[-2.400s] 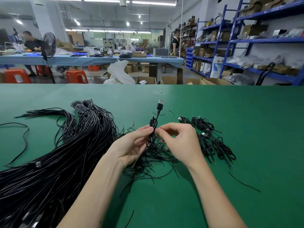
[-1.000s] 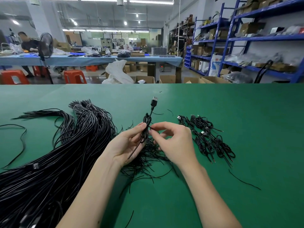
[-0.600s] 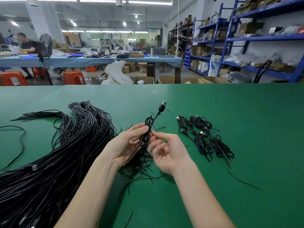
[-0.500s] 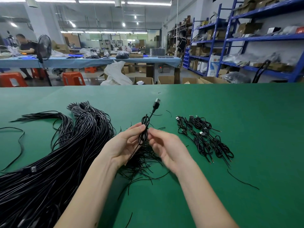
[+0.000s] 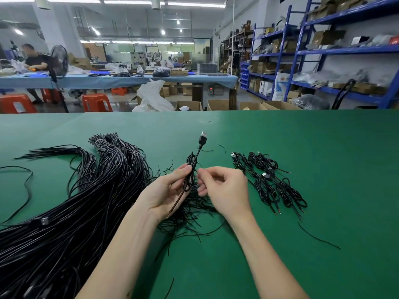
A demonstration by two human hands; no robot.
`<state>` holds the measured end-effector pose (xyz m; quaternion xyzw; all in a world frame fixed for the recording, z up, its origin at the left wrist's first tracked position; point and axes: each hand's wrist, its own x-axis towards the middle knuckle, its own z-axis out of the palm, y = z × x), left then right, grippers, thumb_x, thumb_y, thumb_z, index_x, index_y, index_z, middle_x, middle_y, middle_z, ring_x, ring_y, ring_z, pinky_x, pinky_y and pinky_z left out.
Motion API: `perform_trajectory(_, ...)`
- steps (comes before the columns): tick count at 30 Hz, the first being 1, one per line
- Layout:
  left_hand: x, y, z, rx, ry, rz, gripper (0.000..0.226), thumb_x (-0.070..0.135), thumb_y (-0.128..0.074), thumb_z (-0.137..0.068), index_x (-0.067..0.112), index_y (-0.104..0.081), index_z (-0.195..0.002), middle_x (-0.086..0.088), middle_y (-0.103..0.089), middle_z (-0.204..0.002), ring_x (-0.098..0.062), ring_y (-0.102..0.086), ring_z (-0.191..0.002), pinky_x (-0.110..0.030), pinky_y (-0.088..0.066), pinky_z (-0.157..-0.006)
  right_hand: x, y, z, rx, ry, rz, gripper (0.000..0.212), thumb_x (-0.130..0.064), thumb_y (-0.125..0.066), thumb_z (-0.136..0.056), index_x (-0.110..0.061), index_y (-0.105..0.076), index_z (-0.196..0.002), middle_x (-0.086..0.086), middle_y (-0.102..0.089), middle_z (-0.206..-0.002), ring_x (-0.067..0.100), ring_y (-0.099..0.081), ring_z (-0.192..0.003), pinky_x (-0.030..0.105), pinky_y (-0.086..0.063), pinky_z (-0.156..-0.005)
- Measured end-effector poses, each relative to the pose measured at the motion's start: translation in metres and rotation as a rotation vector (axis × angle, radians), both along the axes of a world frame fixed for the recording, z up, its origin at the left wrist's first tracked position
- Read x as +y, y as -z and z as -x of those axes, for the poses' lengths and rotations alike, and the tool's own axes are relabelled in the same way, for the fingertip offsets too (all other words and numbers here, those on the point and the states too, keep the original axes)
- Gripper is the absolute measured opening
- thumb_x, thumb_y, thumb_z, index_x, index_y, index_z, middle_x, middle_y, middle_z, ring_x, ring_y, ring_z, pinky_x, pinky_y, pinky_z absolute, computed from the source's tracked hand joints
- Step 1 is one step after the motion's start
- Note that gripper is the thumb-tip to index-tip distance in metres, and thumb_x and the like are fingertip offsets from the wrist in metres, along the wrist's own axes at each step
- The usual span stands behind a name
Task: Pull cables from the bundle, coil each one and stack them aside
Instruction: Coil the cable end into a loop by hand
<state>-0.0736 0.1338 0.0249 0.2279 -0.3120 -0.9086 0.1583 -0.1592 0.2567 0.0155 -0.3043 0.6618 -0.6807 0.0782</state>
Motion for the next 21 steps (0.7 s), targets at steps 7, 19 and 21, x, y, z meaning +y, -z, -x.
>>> perform_trajectory(7,-0.004,-0.001,-0.002,-0.012,-0.004,0.024,0.040,0.002,-0.084,-0.051,0.007,-0.075,-0.089,-0.009,-0.073,-0.078,-0.015,-0.069,-0.059,-0.023,-0.059,-0.064,0.007,-0.014,0.002,-0.664,-0.276,0.003,0.025,-0.016,-0.066,-0.097,-0.002,-0.068,-0.076,0.008,-0.074,-0.072,0.009,-0.065,-0.051,0.016,-0.051,-0.046)
perform_trajectory(19,-0.007,0.002,0.001,0.001,0.018,-0.023,0.025,0.000,-0.081,-0.062,0.003,-0.074,-0.086,-0.013,-0.073,-0.081,-0.018,-0.070,-0.060,-0.027,-0.058,-0.074,0.012,0.004,0.016,0.597,0.036,-0.178,0.017,-0.032,-0.079,-0.085,-0.026,-0.080,-0.100,-0.019,-0.075,-0.089,0.002,-0.068,-0.073,0.008,-0.045,-0.065)
perform_trajectory(21,-0.006,0.002,0.001,0.011,0.021,-0.029,0.029,0.001,-0.080,-0.064,0.002,-0.071,-0.092,-0.013,-0.071,-0.082,-0.017,-0.069,-0.062,-0.026,-0.058,-0.075,0.011,0.008,0.017,0.690,0.083,-0.148,0.017,-0.029,-0.079,-0.087,-0.023,-0.080,-0.103,-0.017,-0.075,-0.094,0.003,-0.066,-0.073,0.011,-0.047,-0.067)
